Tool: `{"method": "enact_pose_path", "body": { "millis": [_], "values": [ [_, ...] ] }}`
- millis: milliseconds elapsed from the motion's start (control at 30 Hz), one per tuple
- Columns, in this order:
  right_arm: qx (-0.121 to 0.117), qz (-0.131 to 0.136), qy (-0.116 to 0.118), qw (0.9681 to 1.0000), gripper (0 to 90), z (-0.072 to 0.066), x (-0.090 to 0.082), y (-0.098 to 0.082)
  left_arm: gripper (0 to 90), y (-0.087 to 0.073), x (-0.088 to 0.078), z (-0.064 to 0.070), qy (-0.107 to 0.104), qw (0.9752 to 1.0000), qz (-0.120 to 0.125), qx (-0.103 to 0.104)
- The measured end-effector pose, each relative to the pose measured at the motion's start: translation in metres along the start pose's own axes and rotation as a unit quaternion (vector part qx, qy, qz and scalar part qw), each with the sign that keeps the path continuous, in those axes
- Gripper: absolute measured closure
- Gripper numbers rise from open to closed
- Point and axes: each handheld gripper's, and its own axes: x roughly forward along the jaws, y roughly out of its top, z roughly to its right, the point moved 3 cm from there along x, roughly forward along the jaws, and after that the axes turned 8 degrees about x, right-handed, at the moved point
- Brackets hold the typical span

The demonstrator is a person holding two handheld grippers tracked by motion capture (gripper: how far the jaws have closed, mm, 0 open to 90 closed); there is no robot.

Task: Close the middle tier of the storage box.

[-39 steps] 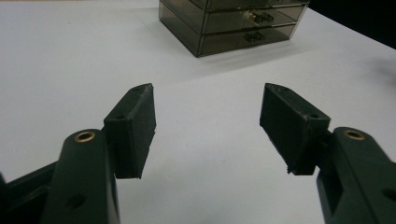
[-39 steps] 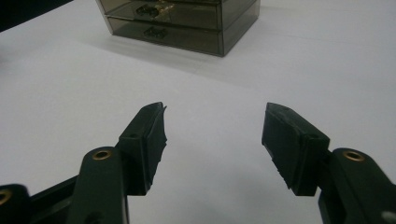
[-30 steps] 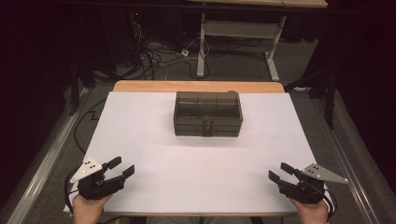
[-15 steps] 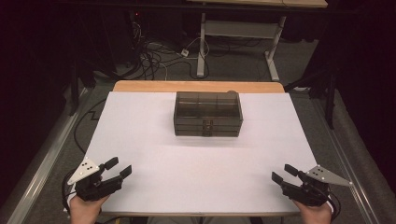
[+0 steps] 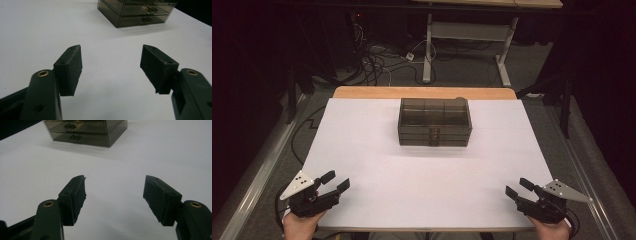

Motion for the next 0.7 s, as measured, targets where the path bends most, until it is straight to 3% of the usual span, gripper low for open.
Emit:
{"method": "enact_pose_path", "body": {
  "millis": [700],
  "values": [
    [0.005,0.000,-0.002,1.0000,34.4,0.0009,-0.0017,-0.0021,33.3,-0.0031,-0.0063,0.0000,0.009,0.9999,0.006,-0.006]
  ]
}}
